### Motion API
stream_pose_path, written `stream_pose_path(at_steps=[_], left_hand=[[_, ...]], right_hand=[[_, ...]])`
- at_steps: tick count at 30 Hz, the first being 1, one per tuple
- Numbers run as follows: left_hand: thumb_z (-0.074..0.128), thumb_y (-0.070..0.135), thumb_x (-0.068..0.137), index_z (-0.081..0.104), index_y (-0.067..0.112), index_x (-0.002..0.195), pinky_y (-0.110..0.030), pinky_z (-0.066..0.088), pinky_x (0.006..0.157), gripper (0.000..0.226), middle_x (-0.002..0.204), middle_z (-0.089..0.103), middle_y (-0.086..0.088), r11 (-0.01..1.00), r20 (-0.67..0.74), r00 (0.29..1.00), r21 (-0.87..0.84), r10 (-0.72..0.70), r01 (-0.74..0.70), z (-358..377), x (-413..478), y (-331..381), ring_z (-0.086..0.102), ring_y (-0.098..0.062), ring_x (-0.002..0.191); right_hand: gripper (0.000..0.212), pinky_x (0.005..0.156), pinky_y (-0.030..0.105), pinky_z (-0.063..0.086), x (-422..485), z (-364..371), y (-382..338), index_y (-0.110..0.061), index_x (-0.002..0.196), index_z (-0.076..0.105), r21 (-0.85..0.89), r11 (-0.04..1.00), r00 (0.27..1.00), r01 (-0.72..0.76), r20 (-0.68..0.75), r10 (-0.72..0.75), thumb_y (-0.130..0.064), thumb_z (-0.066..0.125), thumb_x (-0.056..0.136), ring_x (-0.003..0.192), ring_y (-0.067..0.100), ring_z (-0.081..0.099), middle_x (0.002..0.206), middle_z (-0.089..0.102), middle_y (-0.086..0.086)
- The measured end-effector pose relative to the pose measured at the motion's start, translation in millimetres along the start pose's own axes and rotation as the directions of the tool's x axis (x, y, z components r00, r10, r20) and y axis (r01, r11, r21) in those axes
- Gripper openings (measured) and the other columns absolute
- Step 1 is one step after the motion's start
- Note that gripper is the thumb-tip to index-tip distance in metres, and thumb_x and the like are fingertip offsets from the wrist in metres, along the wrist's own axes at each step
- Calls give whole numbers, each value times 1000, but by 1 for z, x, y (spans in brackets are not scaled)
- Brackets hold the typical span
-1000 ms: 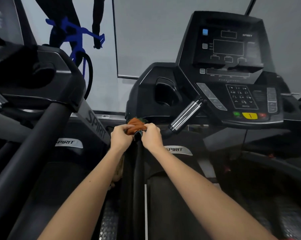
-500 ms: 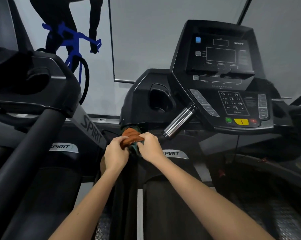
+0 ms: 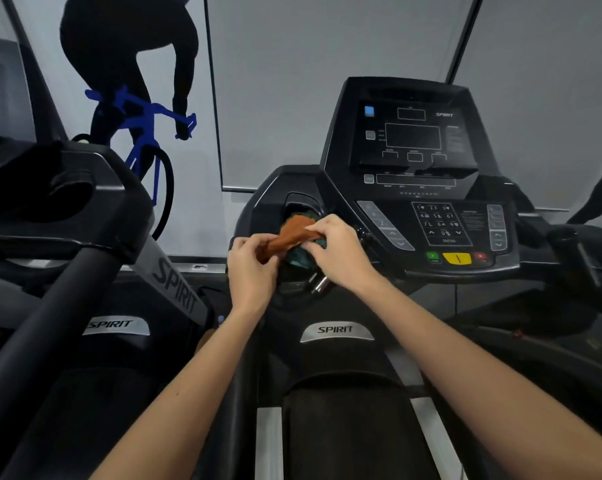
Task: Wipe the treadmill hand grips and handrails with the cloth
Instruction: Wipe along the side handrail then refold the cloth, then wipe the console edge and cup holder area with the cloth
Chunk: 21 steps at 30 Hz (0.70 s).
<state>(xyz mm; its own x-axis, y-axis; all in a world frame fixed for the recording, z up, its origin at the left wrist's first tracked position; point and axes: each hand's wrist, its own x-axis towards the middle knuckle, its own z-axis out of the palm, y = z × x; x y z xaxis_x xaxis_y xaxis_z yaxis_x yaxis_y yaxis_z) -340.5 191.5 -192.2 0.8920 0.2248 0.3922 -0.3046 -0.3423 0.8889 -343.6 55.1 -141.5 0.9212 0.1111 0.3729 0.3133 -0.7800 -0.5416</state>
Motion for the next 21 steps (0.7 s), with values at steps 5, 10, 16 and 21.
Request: stream_pose_path(at_steps=[5, 10, 16, 21], left_hand=[[67, 4, 80, 67, 17, 103, -29, 48, 87, 26, 97, 52, 1, 986, 66, 998, 165, 24, -35, 28, 44, -18, 56, -18, 95], [67, 8, 82, 69, 20, 103, -31, 47, 84, 24, 94, 50, 6, 965, -19, 984, 199, 175, -168, 50, 98, -36, 50, -17, 98], [78, 20, 72, 70, 28, 104, -44, 46, 86, 35, 91, 56, 8, 927, 266, 957, 315, 120, -203, 64, 136, -69, 56, -23, 93], [75, 21, 75, 67, 29, 110, -42, 45, 91, 37, 103, 61, 6, 911, 407, 913, 366, 26, -189, 57, 122, -90, 57, -17, 98]], right_hand=[[23, 94, 35, 44, 49, -4, 17, -9, 109, 66, -165, 986, 996, 37, 89, -22, -16, 61, 88, 105, 24, 54, 113, 51, 9], [19, 88, 39, 46, 108, -1, 37, -8, 102, 69, -235, 971, 992, 36, 125, -6, -18, 62, 87, 99, 25, 54, 108, 53, 12], [19, 58, 24, 40, 151, 1, 70, -7, 92, 70, -348, 936, 905, 61, 415, 96, -22, 70, 80, 72, 15, 53, 74, 60, 4], [24, 56, 18, 36, 158, 21, 92, -9, 96, 68, -341, 932, 658, 125, 731, 179, -25, 72, 78, 60, 7, 48, 69, 56, -3]])
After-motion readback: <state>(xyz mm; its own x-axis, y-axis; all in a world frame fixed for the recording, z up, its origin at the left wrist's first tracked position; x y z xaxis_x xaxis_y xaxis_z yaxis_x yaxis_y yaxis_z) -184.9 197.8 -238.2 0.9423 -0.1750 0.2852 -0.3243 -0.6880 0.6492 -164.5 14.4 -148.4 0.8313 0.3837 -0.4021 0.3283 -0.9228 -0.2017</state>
